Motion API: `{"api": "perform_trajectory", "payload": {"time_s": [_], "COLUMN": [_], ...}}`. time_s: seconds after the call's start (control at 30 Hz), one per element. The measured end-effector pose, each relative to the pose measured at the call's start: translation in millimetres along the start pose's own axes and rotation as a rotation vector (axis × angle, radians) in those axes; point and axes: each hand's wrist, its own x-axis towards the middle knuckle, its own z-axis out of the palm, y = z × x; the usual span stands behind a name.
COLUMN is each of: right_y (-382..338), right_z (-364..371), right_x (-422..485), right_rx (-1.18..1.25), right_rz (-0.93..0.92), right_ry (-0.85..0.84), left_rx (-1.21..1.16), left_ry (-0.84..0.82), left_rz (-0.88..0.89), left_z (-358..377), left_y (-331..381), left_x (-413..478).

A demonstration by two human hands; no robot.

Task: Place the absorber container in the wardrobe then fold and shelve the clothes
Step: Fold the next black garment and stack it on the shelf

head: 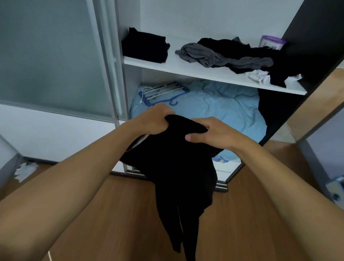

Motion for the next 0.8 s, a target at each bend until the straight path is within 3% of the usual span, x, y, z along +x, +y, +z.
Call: {"api": "perform_trajectory", "payload": {"time_s": [0.07,0.13,0.27,0.37,0.57,0.7,0.8], "right_y": [7.8,13.8,13.5,6.1,-8.4,-14.1,-11.3], "right_z": [1.7,7.7,6.9,-6.0,-16.0,-20.8,-28.8], "right_x": [-2.9,-1.5,5.0,7.6,11.2,8.9,3.1], "right_rx": [0.031,0.021,-0.248,-0.376,-0.484,-0.480,-0.605], "right_rz": [0.113,0.159,0.068,0.029,-0.086,-0.145,-0.131], "right_ry": [-0.163,-0.190,0.056,0.186,0.228,0.221,0.242], "left_rx": [-0.063,-0.077,-0.140,0.074,0.281,0.135,0.069], "left_ry": [0.013,0.003,-0.136,-0.115,0.048,-0.058,-0.026], "left_rz": [0.059,0.096,0.064,0.103,0.079,-0.007,-0.070], "left_z": [-6.8,-11.0,-20.3,-21.6,-7.5,0.4,0.6], "left_y": [5.4,9.1,-8.7,-30.8,-52.1,-45.9,-38.5], "left_x": [1.0,2.2,1.3,-5.3,-15.1,-11.9,-8.3]}}
